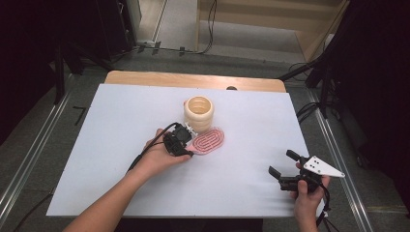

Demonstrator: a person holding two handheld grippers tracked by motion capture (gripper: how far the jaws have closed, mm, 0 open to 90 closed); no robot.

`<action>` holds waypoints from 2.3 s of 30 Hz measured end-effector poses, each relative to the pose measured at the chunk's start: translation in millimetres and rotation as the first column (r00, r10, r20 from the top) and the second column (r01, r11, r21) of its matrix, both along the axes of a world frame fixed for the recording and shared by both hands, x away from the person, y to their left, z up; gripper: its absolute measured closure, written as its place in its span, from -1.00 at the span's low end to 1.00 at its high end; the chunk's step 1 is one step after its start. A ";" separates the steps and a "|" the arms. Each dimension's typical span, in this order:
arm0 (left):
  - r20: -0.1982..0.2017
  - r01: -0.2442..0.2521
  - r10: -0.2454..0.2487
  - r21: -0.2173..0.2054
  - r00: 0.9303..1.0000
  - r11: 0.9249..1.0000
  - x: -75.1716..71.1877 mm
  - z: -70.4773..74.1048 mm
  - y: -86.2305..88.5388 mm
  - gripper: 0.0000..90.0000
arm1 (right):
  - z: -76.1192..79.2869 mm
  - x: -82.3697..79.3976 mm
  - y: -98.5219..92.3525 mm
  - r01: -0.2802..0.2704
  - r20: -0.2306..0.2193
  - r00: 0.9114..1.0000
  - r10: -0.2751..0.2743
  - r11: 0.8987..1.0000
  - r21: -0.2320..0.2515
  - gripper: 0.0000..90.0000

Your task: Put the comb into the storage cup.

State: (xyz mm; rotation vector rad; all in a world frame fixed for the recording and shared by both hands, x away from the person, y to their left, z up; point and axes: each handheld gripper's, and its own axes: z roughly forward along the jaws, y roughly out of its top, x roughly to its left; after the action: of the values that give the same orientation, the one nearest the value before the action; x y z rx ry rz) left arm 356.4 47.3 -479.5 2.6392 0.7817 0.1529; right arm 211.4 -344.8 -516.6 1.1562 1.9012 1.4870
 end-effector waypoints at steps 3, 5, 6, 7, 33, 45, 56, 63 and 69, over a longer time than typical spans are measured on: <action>0.001 -0.004 0.004 0.003 1.000 1.000 1.8 0.1 -2.0 0.27 | 0.0 0.0 0.1 0.001 -0.001 1.000 -0.001 1.000 0.000 -1.00; 0.008 -0.002 0.002 0.007 1.000 1.000 1.6 -0.4 -4.7 0.27 | 0.0 0.0 0.1 0.000 -0.002 1.000 0.000 1.000 0.001 -1.00; 0.011 0.001 -0.002 0.014 1.000 1.000 1.9 -0.4 -5.8 0.27 | 0.0 0.0 0.1 0.000 -0.003 1.000 0.000 1.000 0.001 -1.00; 0.010 0.006 -0.006 0.018 1.000 1.000 2.5 -0.3 -7.0 0.27 | 0.0 0.0 0.0 -0.001 -0.003 1.000 0.001 1.000 0.000 -1.00; 0.037 0.098 -0.100 0.043 0.994 0.994 -1.5 0.7 -12.4 0.56 | 0.8 0.8 -1.4 -0.028 -0.018 0.999 0.028 1.000 0.015 -1.00; 0.047 0.105 -0.104 -0.021 0.994 0.994 -6.5 5.0 -3.1 0.57 | 7.7 -0.9 -0.2 -0.021 -0.044 0.999 0.023 0.999 0.048 -1.00; 0.074 0.114 -0.108 -0.074 0.991 0.991 -17.5 7.1 0.5 0.57 | 31.1 3.2 21.0 -0.054 -0.036 0.998 0.057 0.995 0.082 -1.00; 0.080 0.113 -0.104 -0.109 0.991 0.988 -19.9 12.7 6.8 0.56 | 41.2 8.7 40.5 -0.080 -0.054 0.995 0.083 0.995 0.066 -1.00; 0.107 0.108 -0.092 -0.149 0.990 0.983 -24.2 18.4 11.1 0.56 | 48.3 18.2 53.6 -0.093 -0.070 0.992 0.100 0.990 0.105 -1.00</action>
State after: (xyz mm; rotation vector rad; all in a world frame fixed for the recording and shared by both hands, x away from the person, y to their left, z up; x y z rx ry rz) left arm 332.2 58.4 -461.2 2.4970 0.6012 0.1874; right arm 229.6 -291.2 -468.3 1.1954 1.9772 1.6302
